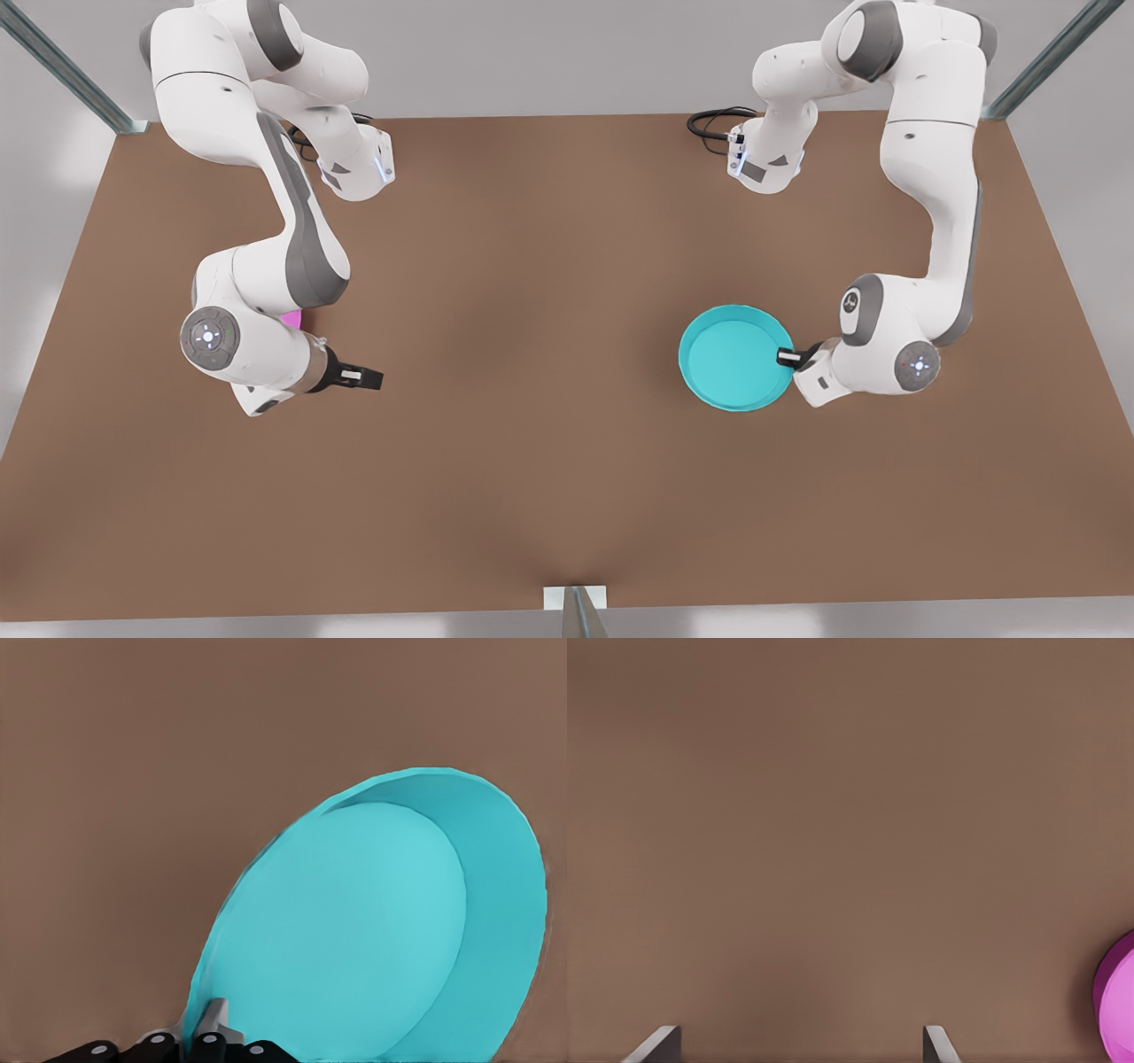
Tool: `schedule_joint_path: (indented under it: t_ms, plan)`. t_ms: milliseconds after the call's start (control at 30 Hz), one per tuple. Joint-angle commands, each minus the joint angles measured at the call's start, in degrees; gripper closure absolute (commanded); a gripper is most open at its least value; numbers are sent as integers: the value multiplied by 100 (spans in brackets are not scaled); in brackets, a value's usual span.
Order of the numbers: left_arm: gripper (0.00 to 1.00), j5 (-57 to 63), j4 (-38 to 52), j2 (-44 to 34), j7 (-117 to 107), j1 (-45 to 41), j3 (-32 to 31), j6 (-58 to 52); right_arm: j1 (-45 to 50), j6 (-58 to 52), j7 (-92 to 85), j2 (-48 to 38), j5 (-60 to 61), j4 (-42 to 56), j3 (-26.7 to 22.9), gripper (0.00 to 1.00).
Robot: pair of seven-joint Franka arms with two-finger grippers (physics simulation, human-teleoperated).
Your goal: Flip the blue plate over with the left arm, and stack the pink plate on top of the blue plate with the right arm
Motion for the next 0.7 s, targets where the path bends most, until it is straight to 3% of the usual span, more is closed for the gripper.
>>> schedule_joint_path:
  t_ms: [0, 133, 667]
  plan:
    - [79, 557, 9, 1, -102, 12, -53, -45, 1, 0, 0, 0, 0, 0, 0, 0]
    - [79, 1505, 123, 10, -1034, 12, -659, -457, -7, 0, -9, 0, 0, 0, 0, 0]
    - [79, 3817, 1679, 669, -2889, -2616, -642, -3253, -16, 0, -18, 0, 0, 0, 0, 0]
